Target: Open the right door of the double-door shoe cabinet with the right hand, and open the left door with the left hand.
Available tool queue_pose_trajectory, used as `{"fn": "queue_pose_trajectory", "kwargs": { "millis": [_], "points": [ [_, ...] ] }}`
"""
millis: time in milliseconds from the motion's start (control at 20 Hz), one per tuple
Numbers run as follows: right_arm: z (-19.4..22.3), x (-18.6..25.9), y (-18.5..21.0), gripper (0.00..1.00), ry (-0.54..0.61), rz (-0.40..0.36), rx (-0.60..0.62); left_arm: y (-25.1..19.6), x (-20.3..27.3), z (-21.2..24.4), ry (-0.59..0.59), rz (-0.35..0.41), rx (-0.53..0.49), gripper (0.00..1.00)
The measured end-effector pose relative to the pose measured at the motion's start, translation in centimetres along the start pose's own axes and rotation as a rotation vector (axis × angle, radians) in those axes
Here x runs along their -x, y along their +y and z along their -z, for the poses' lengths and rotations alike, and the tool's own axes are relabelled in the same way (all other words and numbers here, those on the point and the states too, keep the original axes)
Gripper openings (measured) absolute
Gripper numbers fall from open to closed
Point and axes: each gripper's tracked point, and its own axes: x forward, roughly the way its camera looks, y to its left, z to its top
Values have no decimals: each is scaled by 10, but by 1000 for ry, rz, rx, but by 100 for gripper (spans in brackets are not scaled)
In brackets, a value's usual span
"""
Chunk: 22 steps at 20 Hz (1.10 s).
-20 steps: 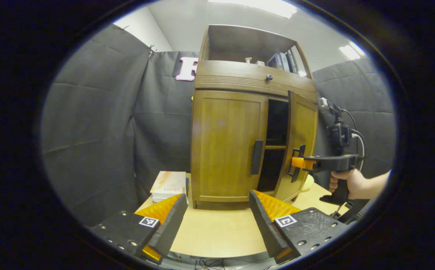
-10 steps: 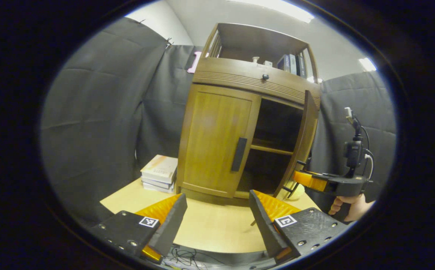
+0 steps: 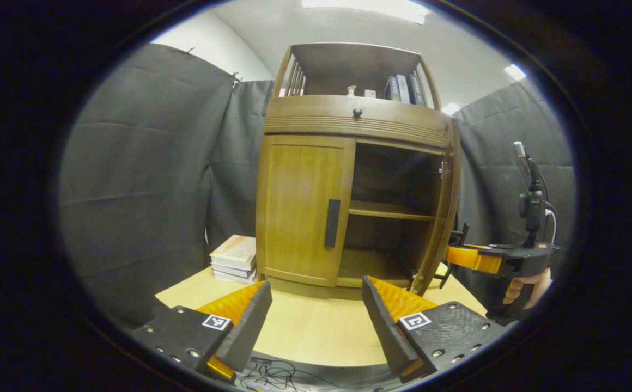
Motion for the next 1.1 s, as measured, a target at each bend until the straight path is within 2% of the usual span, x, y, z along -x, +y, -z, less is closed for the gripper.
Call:
{"fn": "queue_pose_trajectory", "kwargs": {
  "millis": [450, 500, 550, 750, 900, 1100],
  "points": [
    [3, 42, -60, 13, -27, 38, 4, -39, 8, -14, -17, 18, -33, 95],
    [2, 45, -68, 15, -31, 43, -1, -42, 7, -13, -10, 21, -35, 95],
    [3, 49, -77, 13, -35, 53, -5, -45, 6, -12, -4, 22, -35, 95],
    [1, 58, -116, 15, -54, 122, -32, -49, 4, -16, -8, 2, -44, 95],
    [1, 58, -111, 14, -48, 92, -105, -47, 6, -25, -8, -12, -58, 95],
    [1, 60, -114, 14, -51, 129, -67, -39, 6, -29, 3, -33, -49, 95]
  ]
}}
